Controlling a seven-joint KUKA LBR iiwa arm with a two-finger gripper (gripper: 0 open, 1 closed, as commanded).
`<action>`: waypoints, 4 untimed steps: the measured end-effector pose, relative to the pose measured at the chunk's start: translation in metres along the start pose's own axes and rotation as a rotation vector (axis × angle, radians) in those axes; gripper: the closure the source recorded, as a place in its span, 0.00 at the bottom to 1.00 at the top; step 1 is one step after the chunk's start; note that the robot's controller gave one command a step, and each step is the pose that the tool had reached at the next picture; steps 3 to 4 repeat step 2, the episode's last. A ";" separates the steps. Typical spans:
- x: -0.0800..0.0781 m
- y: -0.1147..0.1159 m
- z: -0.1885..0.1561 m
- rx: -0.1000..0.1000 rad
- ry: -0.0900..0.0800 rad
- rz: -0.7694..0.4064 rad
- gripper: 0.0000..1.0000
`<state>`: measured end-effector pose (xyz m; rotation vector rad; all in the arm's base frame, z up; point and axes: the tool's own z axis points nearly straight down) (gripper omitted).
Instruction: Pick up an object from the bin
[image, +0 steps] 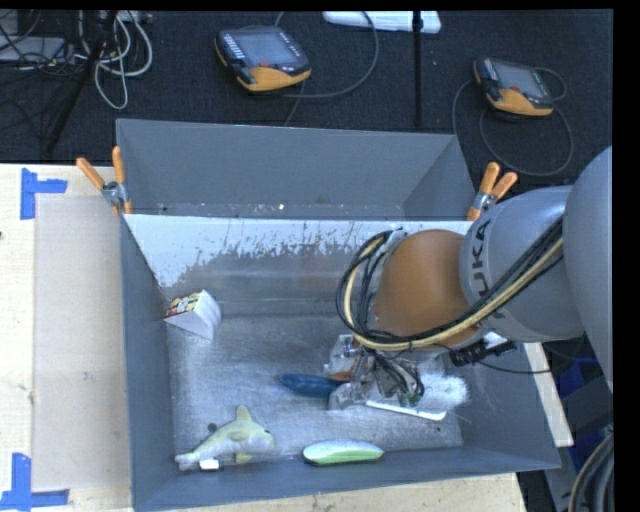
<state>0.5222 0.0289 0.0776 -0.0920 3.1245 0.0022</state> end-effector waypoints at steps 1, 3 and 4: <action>0.000 0.000 0.000 0.000 0.000 0.000 1.00; -0.032 0.017 -0.133 0.000 0.017 0.030 1.00; -0.032 0.017 -0.133 0.000 0.017 0.030 1.00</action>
Offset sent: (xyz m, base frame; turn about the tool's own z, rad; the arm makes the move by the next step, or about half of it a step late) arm 0.0291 0.0186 0.1341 0.0316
